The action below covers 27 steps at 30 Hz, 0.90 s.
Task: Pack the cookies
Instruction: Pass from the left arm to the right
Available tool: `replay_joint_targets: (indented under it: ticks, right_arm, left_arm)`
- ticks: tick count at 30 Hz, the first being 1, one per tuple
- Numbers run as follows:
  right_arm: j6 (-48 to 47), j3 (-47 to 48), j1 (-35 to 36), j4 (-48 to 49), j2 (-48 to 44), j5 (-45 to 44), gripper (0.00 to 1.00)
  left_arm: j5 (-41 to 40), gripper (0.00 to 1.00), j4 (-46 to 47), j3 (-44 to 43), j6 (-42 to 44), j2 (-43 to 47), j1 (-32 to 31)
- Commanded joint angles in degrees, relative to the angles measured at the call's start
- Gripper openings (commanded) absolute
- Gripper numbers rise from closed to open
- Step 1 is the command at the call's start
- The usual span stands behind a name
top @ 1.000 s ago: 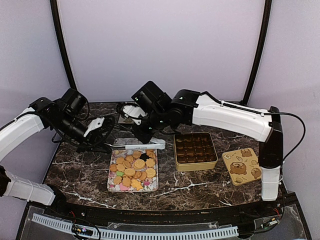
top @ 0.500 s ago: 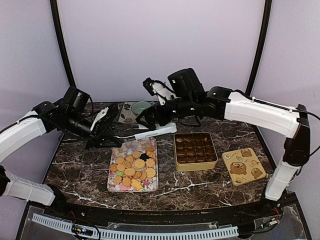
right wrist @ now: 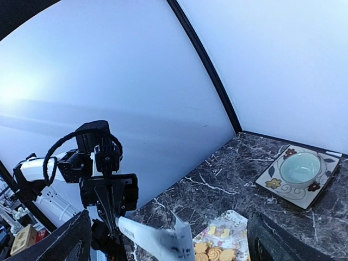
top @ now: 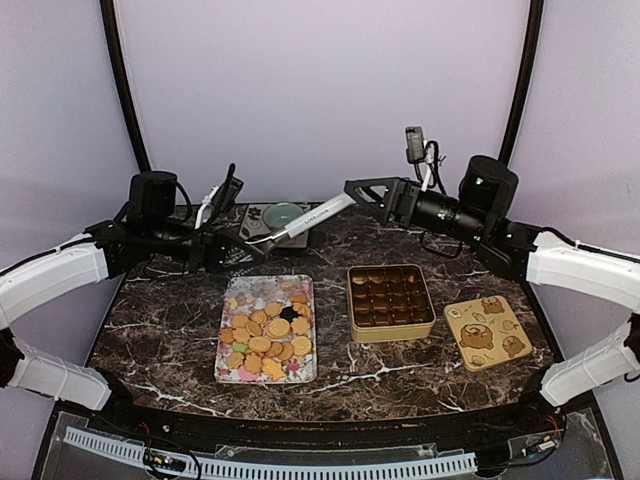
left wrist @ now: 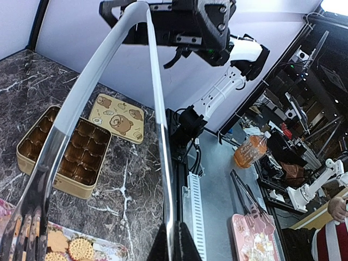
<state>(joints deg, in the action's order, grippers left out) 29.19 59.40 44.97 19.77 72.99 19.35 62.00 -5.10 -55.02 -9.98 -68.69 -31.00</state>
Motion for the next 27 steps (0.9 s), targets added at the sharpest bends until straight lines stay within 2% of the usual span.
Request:
replay_joint_targets:
  ticks: [1,15,27]
  right_arm:
    - [9.6,-5.4,-0.6,19.2,0.7,2.5,1.00]
    - [17.7,0.4,2.3,32.0,14.0,12.0,1.00]
    - [25.3,6.3,3.0,42.0,23.2,18.7,0.71]
  left_arm:
    - [3.2,0.00,11.8,-2.3,-7.3,-0.1,0.3]
    - [2.5,0.00,13.3,-3.9,-6.0,-1.6,1.2]
    - [3.6,0.00,12.1,-7.0,-4.5,-2.3,1.9]
